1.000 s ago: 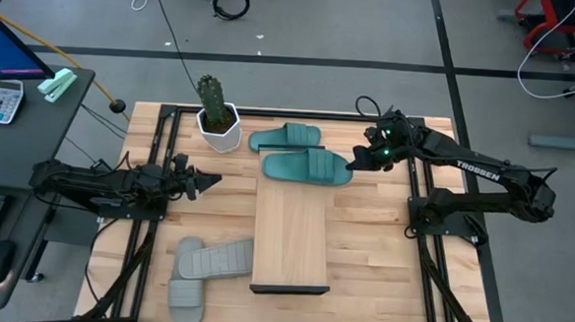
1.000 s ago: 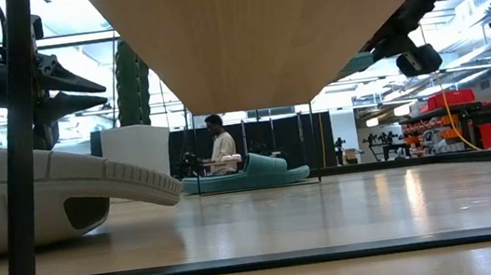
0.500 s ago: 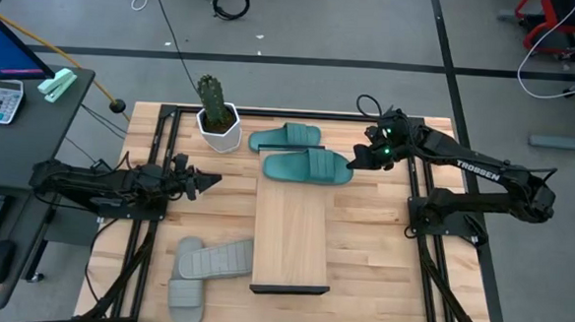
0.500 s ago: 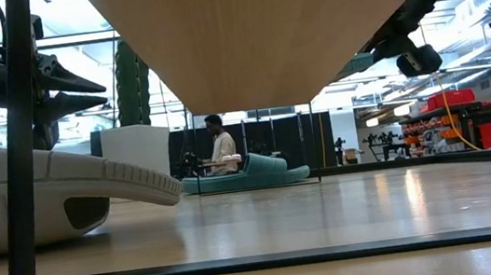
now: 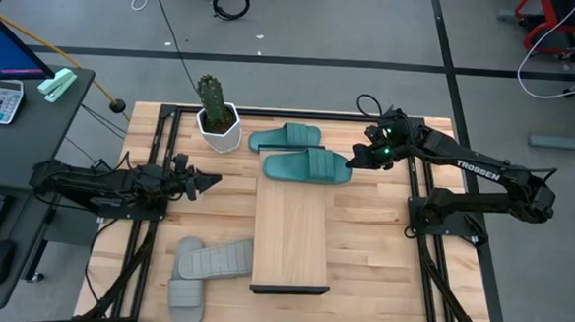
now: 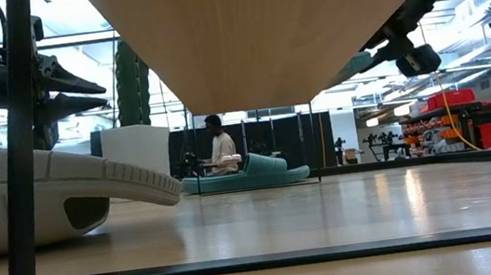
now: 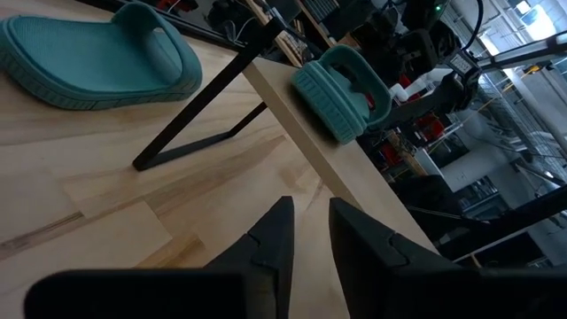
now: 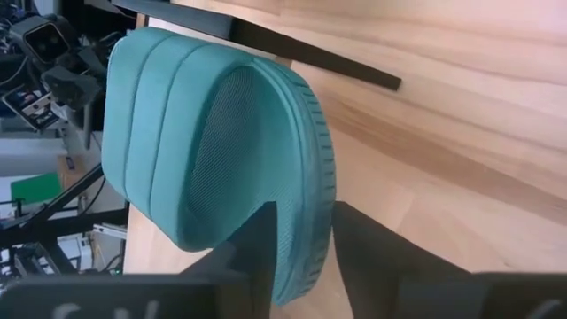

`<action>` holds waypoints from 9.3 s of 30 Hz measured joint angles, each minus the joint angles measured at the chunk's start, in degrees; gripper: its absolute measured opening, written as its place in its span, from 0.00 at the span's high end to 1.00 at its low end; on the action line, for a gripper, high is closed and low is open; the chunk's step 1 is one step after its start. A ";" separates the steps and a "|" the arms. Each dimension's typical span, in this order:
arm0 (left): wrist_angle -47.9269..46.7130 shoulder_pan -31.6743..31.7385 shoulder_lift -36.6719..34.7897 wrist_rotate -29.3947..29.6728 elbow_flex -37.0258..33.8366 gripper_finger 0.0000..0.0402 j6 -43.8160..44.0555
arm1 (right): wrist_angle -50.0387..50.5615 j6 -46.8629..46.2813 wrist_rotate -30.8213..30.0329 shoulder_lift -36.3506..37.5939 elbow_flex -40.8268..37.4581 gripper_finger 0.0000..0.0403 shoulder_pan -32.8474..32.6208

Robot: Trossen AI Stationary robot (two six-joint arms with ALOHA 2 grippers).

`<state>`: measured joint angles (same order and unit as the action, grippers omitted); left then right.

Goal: Pick and place slides into the shelf
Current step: Put the right green slide on the shelf, then put the green slide on the shelf

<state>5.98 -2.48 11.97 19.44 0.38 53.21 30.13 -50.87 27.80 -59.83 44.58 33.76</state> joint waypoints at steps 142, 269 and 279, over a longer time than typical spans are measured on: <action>2.86 0.06 0.00 1.79 0.00 0.75 15.19 | -1.38 -1.60 -2.91 -57.33 36.48 0.54 11.04; 2.36 0.06 0.00 0.22 0.00 0.75 15.43 | 20.31 14.55 -8.20 -66.52 56.92 0.55 7.71; 2.36 0.04 0.00 0.22 0.02 0.75 15.48 | 14.76 9.50 -2.15 -67.16 57.05 0.55 6.93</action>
<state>8.34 -2.44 11.97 19.66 0.40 68.70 44.89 -41.37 25.65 -127.00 101.63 40.69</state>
